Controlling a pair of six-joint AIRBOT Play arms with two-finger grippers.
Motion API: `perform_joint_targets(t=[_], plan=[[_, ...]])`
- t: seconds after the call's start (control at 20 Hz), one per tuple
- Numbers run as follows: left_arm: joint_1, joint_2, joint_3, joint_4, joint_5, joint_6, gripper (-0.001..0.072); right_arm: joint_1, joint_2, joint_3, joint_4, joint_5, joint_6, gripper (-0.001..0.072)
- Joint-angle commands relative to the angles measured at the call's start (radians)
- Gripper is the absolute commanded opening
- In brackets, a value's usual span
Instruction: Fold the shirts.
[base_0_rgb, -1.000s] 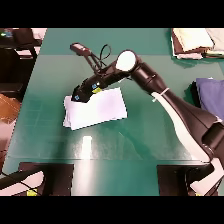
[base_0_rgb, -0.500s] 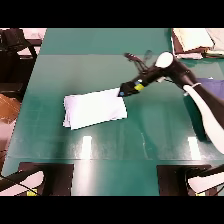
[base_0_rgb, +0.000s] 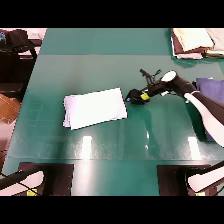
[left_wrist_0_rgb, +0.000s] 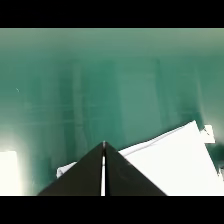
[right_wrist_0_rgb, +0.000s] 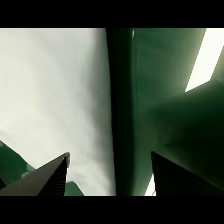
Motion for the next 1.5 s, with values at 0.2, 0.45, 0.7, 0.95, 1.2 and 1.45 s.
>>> perform_joint_targets(t=[0.2, 0.45, 0.7, 0.95, 1.2, 1.45], plan=[[0.0, -0.003, 0.0, -0.016, -0.014, 0.029, 0.002, 0.177, -0.227, 0.256, 0.124, -0.009, 0.0, 0.0223], [-0.044, -0.003, 0.0, -0.063, -0.013, 0.05, 0.0019, 0.141, -0.193, 0.383, 0.025, 0.034, 0.018, 0.0015], [-0.233, -0.003, 0.0, -0.063, 0.013, 0.078, 0.002, -0.117, 0.016, 0.392, -0.234, 0.044, 0.146, 0.0015], [-0.34, -0.003, 0.0, -0.063, 0.034, 0.08, 0.002, -0.484, 0.2, 0.392, -0.356, 0.076, 0.214, 0.0015], [-0.376, -0.003, 0.0, -0.068, 0.058, 0.068, 0.0021, -0.802, 0.261, 0.392, -0.356, 0.066, 0.214, 0.0015], [-0.376, -0.003, 0.0, -0.068, 0.061, 0.053, 0.0021, -0.922, 0.254, 0.393, -0.356, 0.053, 0.195, 0.0015]])
